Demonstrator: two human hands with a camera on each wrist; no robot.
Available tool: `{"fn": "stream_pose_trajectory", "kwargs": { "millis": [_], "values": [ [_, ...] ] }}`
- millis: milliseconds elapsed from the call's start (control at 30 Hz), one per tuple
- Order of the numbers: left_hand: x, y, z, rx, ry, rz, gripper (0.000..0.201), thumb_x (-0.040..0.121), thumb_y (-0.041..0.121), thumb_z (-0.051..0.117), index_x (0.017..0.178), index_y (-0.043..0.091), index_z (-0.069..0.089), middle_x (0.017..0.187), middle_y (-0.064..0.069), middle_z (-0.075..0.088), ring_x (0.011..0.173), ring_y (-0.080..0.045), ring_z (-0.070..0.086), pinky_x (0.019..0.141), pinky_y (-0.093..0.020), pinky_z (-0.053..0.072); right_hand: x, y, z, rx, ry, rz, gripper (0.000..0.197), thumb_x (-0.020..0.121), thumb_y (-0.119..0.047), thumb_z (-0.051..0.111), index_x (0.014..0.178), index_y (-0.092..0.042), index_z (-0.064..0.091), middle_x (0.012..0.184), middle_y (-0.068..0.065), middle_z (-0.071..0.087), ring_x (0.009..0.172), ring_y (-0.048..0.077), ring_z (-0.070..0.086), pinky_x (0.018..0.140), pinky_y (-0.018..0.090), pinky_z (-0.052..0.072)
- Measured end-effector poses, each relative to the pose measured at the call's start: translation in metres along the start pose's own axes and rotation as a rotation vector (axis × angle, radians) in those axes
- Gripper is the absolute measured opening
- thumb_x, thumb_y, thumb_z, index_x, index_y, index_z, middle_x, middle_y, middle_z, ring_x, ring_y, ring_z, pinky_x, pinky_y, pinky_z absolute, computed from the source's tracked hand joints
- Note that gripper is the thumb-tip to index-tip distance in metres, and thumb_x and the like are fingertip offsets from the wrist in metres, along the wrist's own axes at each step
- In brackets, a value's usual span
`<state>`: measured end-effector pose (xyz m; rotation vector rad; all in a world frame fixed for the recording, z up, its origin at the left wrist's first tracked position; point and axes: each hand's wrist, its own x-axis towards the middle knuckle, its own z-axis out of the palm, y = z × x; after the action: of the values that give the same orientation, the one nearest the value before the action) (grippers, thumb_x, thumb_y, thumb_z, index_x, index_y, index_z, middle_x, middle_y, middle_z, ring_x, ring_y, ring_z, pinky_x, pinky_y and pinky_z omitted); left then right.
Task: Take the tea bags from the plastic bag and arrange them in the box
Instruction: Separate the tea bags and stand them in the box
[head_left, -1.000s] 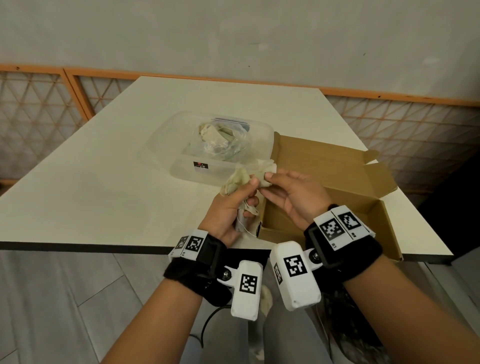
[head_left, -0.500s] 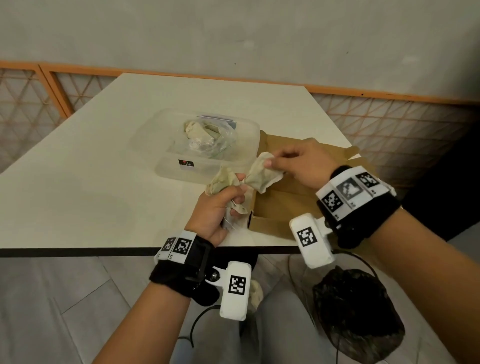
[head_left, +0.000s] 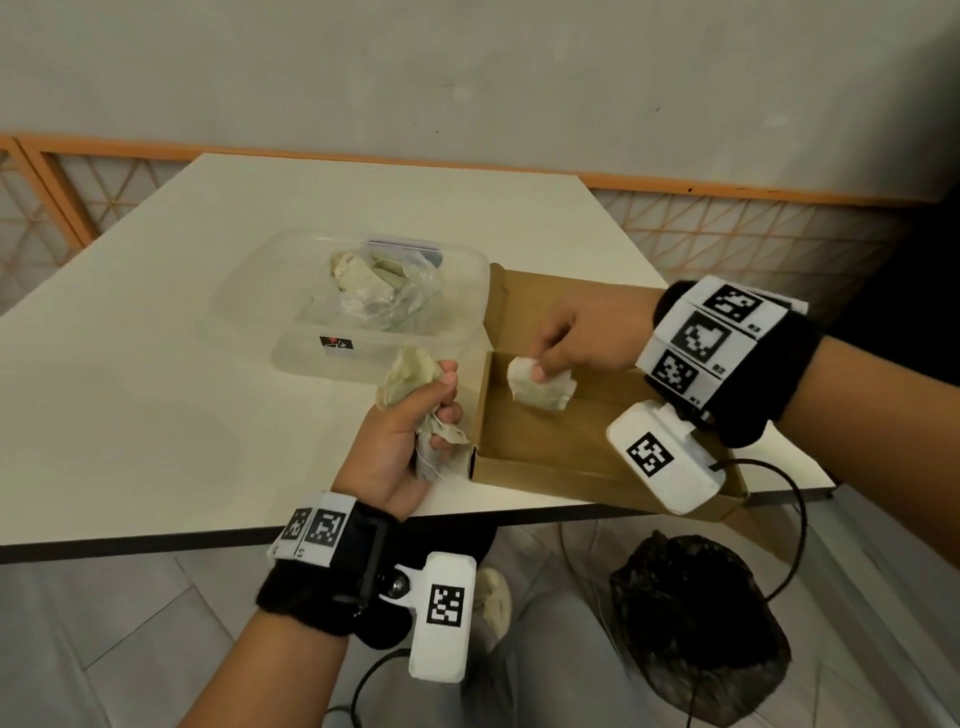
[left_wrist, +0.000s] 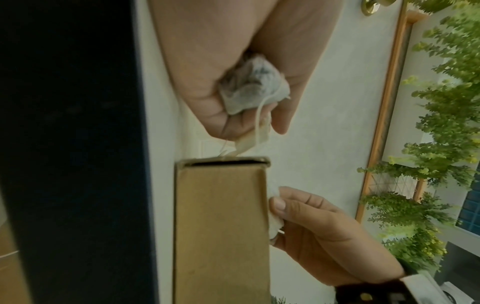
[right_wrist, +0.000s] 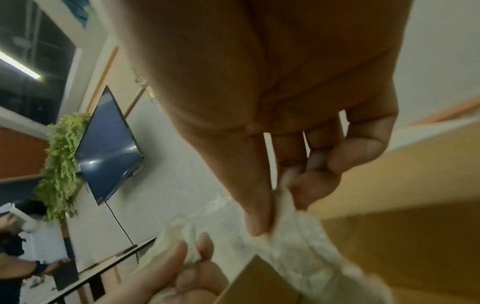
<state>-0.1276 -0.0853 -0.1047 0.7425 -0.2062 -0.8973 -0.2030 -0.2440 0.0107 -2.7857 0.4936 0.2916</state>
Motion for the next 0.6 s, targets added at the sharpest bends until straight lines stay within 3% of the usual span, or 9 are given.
{"fn": "stream_pose_trajectory", "kwargs": {
  "millis": [67,133,200,300,433,600],
  "values": [
    [0.000,0.000,0.000,-0.012,0.001,-0.005,0.018,0.076,0.012,0.061,0.093,0.016,0.058,0.061,0.005,0.049,0.048,-0.001,0.046,0.034,-0.011,0.033,0.005,-0.003,0.002,-0.004,-0.032,0.000,0.012,0.082,-0.027,0.067,0.092,-0.023,0.072,0.087,-0.008,0.064,0.084,0.010,0.054,0.082,0.026,0.041],
    [0.000,0.000,-0.001,-0.017,0.009,-0.005,0.018,0.076,0.012,0.061,0.093,0.015,0.059,0.061,0.005,0.049,0.048,-0.001,0.047,0.034,-0.011,0.033,0.014,-0.004,0.003,-0.052,-0.042,0.016,0.007,0.081,-0.025,0.069,0.088,-0.025,0.070,0.083,-0.011,0.063,0.087,0.011,0.055,0.086,0.027,0.043],
    [0.000,0.000,-0.001,-0.019,0.009,-0.005,0.017,0.077,0.011,0.061,0.093,0.014,0.059,0.062,0.005,0.049,0.049,-0.001,0.047,0.034,-0.012,0.034,0.023,-0.004,0.005,-0.119,-0.040,0.036,0.008,0.079,-0.022,0.070,0.081,-0.026,0.064,0.075,-0.012,0.057,0.086,0.012,0.055,0.084,0.028,0.044],
    [0.000,0.001,-0.002,-0.024,0.005,-0.016,0.016,0.077,0.011,0.061,0.093,0.015,0.059,0.062,0.005,0.049,0.049,-0.001,0.047,0.034,-0.012,0.034,0.032,-0.002,0.009,-0.119,-0.004,0.062,0.010,0.079,-0.019,0.070,0.087,-0.019,0.064,0.082,-0.005,0.059,0.087,0.016,0.056,0.081,0.029,0.046],
    [0.000,0.000,-0.001,-0.025,0.003,-0.019,0.016,0.077,0.012,0.061,0.092,0.015,0.059,0.063,0.004,0.049,0.049,-0.002,0.047,0.033,-0.012,0.034,0.036,0.000,0.011,-0.115,0.049,0.050,0.020,0.083,-0.017,0.067,0.101,-0.009,0.066,0.089,-0.002,0.056,0.084,0.013,0.050,0.061,0.016,0.036],
    [0.000,0.000,-0.001,-0.011,0.008,-0.016,0.016,0.076,0.013,0.062,0.091,0.015,0.060,0.064,0.004,0.049,0.049,-0.002,0.047,0.033,-0.012,0.033,0.038,0.006,0.012,-0.061,0.053,0.038,0.018,0.081,-0.018,0.069,0.097,-0.011,0.068,0.074,-0.009,0.055,0.075,0.010,0.050,0.063,0.014,0.035]
  ]
}}
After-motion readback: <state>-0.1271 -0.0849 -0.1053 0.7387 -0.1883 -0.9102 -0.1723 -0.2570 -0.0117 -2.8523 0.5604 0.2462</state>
